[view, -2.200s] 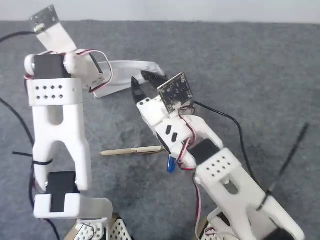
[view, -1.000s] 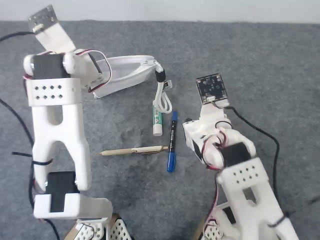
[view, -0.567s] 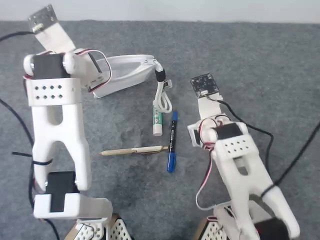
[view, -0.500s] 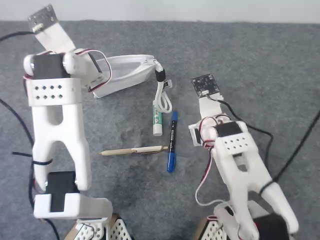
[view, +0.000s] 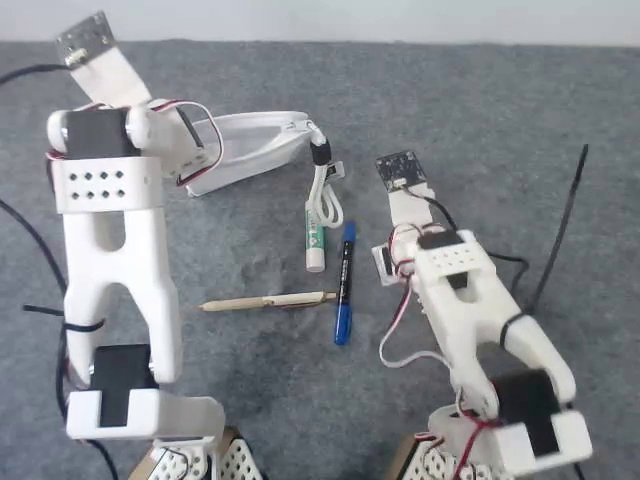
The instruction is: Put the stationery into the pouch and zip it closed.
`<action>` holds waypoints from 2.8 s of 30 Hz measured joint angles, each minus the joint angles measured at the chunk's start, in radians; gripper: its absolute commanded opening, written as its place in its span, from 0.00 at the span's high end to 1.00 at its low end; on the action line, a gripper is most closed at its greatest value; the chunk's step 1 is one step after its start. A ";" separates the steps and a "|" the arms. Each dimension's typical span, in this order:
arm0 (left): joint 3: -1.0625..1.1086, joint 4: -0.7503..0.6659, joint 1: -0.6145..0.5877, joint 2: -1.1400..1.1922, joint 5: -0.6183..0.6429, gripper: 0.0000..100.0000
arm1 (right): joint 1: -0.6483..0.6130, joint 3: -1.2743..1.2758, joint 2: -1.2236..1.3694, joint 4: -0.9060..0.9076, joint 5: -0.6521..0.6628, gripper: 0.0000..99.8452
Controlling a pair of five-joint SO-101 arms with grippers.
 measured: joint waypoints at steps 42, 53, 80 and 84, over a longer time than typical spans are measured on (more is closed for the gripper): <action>0.012 0.000 0.000 0.000 0.000 0.99 | 0.051 -0.342 0.328 0.239 0.003 0.99; 0.012 0.000 0.000 0.000 0.000 0.99 | -0.008 -0.351 0.196 0.428 0.003 0.99; 0.037 -0.002 0.000 -0.002 0.000 0.99 | -0.069 0.037 -0.628 0.459 0.003 0.99; 0.037 -0.002 0.000 -0.002 0.000 0.99 | -0.107 0.121 -0.717 0.388 0.003 0.99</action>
